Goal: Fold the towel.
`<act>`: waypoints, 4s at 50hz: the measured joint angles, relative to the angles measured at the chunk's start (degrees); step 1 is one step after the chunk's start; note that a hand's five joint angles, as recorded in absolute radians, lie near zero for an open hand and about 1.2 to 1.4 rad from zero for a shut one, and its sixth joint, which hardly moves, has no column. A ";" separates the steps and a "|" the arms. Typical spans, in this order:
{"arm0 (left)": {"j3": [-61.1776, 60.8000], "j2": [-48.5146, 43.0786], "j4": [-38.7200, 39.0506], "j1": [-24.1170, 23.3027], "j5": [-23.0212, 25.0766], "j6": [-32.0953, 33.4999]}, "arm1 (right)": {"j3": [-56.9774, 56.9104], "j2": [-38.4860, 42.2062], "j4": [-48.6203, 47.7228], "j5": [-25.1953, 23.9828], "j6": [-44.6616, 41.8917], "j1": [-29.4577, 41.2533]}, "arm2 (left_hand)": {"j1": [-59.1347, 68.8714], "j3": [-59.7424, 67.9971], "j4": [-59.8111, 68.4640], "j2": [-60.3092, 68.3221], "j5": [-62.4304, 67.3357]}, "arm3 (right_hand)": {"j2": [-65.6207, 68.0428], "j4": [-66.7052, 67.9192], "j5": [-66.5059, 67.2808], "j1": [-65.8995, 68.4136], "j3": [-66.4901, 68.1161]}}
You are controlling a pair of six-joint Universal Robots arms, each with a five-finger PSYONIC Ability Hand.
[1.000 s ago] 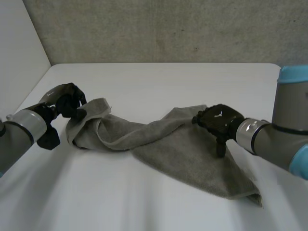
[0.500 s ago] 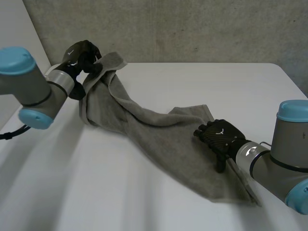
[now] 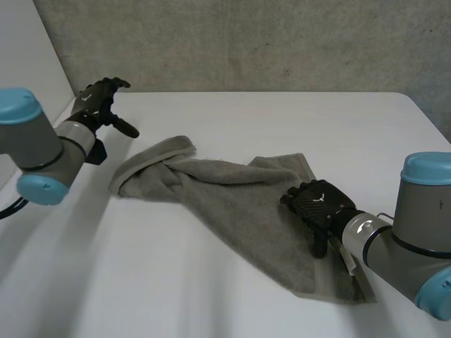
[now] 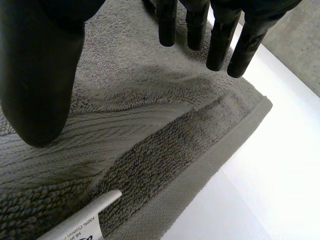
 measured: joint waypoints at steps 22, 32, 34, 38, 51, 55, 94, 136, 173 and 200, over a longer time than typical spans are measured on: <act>-29.48 15.97 0.09 -1.13 13.53 13.90 | 0.40 0.35 -2.27 1.70 -0.01 0.02 | 21.45 21.81 21.42 22.01 23.25 | 0.00 0.02 0.00 -0.02 0.00; -27.73 9.07 0.46 -2.46 12.91 24.67 | 0.44 0.72 -2.33 1.65 -0.03 0.00 | 24.61 24.91 24.31 25.13 26.49 | 0.00 0.02 0.00 -0.02 0.00; -26.59 7.76 0.56 -2.59 12.58 25.07 | 0.42 0.86 -2.33 1.64 -0.06 0.00 | 24.61 24.91 24.31 25.14 26.56 | 0.00 0.02 0.00 -0.02 0.00; -24.23 5.73 0.67 -2.69 11.39 25.03 | 0.41 1.12 -2.38 1.64 -0.09 0.00 | 24.60 24.90 24.30 25.13 26.56 | 0.00 0.02 0.00 -0.02 -0.22; -16.85 -1.00 0.96 -3.47 8.51 24.88 | 0.39 1.59 -2.60 1.68 -0.10 0.00 | 24.86 25.08 24.31 25.34 26.78 | 0.00 0.02 0.00 -0.02 -0.22; -14.68 -3.14 0.96 -4.12 7.80 24.90 | 0.39 1.59 -2.78 1.73 -0.10 0.00 | 43.05 42.83 43.00 43.42 44.38 | 0.00 0.02 0.00 -0.02 -0.22; -7.99 9.57 -11.12 -4.43 3.74 24.29 | 0.39 1.55 -2.78 2.69 -0.72 0.00 | 57.19 60.80 61.98 60.77 61.22 | 0.00 0.02 0.00 -0.03 -0.23; -27.78 23.72 -13.07 0.04 11.13 25.53 | 0.81 2.42 -2.77 2.79 -0.89 0.16 | 1.78 2.07 1.63 2.18 4.09 | 0.00 0.02 0.00 -0.38 -0.23; -26.59 11.21 -6.93 -0.22 4.11 47.36 | 0.92 2.75 -2.78 2.79 -0.89 0.54 | 19.72 19.92 19.39 20.15 21.33 | 0.00 0.02 0.00 -0.38 -0.23; -26.30 13.53 -4.76 0.98 4.12 47.12 | 0.91 3.41 -2.78 2.81 -1.07 0.97 | 27.69 28.33 27.90 28.42 29.65 | 0.00 0.02 0.00 -0.38 -0.23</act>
